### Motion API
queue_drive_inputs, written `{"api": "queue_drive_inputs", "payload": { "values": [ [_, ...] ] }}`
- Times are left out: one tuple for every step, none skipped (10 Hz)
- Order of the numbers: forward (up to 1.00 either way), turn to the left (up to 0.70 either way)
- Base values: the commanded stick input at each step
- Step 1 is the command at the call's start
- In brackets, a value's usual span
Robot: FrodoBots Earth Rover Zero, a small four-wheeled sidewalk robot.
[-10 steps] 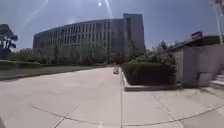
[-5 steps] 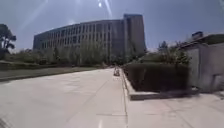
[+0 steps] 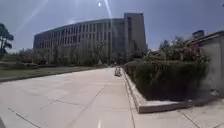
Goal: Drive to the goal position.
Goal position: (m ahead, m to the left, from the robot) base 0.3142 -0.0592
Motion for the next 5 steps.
{"api": "queue_drive_inputs", "payload": {
  "values": [
    [1.00, -0.37],
    [1.00, -0.24],
    [1.00, -0.05],
    [1.00, -0.03],
    [1.00, -0.03]
  ]
}}
